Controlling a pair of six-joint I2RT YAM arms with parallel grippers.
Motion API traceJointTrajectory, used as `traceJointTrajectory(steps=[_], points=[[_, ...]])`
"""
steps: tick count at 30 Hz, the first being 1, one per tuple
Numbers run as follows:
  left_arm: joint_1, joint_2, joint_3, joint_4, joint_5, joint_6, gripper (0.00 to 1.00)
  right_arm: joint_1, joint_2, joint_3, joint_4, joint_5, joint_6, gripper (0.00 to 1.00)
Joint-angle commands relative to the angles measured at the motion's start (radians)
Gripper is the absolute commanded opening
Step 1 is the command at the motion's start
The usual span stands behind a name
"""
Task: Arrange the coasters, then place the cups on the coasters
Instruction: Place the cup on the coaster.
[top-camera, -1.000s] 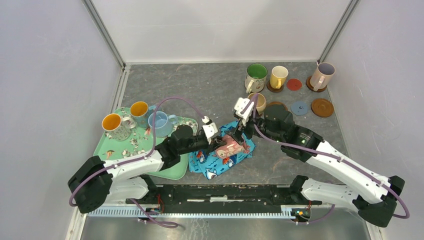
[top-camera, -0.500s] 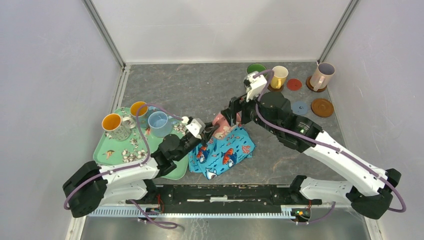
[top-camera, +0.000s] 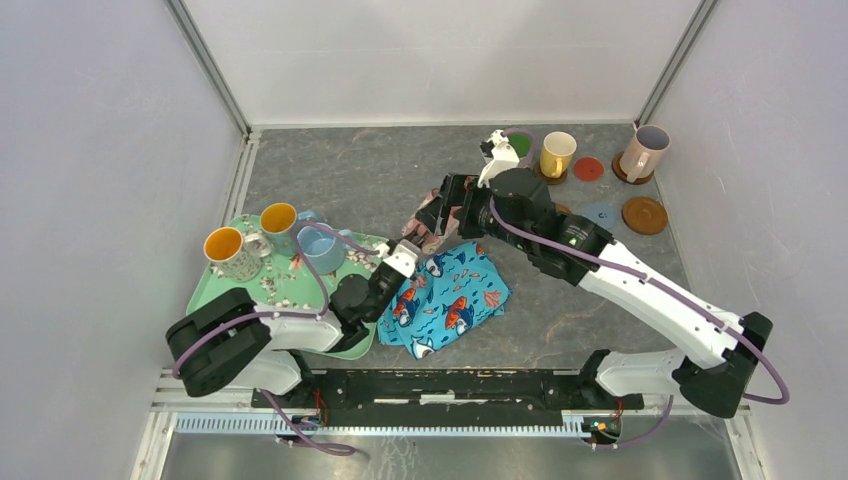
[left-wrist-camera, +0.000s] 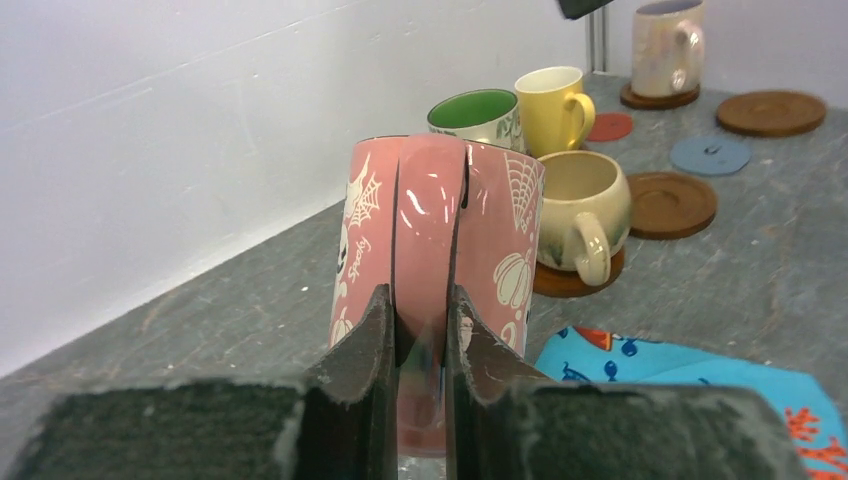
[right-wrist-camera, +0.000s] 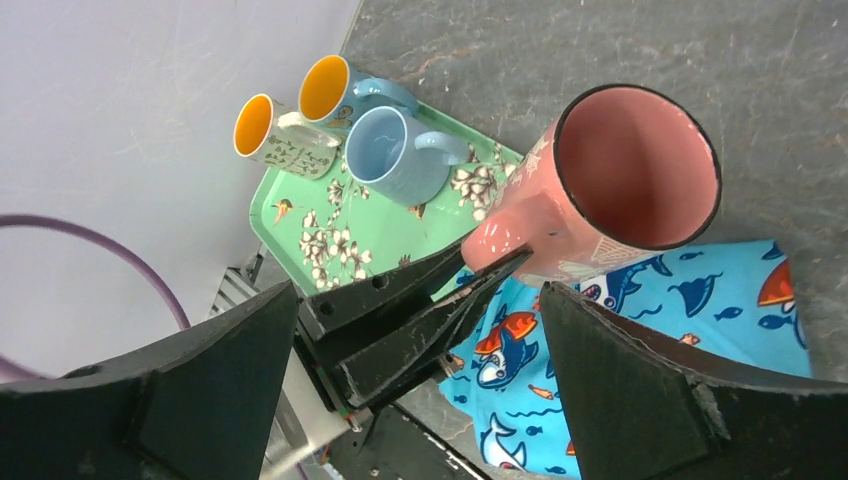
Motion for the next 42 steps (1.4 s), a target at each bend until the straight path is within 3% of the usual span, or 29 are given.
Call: traceJointTrajectory(steps=[1, 9, 30, 37, 42], points=[[-0.024, 0.029, 0.071, 0.351, -0.031, 0.194, 0.02, -0.021, 0.019, 0.016, 0.002, -0.019, 0.122, 0.98], [-0.046, 0.083, 0.075, 0.43, -0.044, 0.306, 0.02, -0.099, 0.069, -0.074, 0.04, -0.146, 0.232, 0.73], [-0.084, 0.12, 0.07, 0.452, -0.012, 0.353, 0.02, -0.178, 0.138, -0.163, 0.12, -0.234, 0.386, 0.65], [-0.1, 0.125, 0.079, 0.452, -0.004, 0.389, 0.02, -0.182, 0.153, -0.176, 0.134, -0.271, 0.396, 0.57], [-0.103, 0.12, 0.077, 0.451, -0.001, 0.395, 0.02, -0.187, 0.15, -0.188, 0.153, -0.282, 0.399, 0.44]])
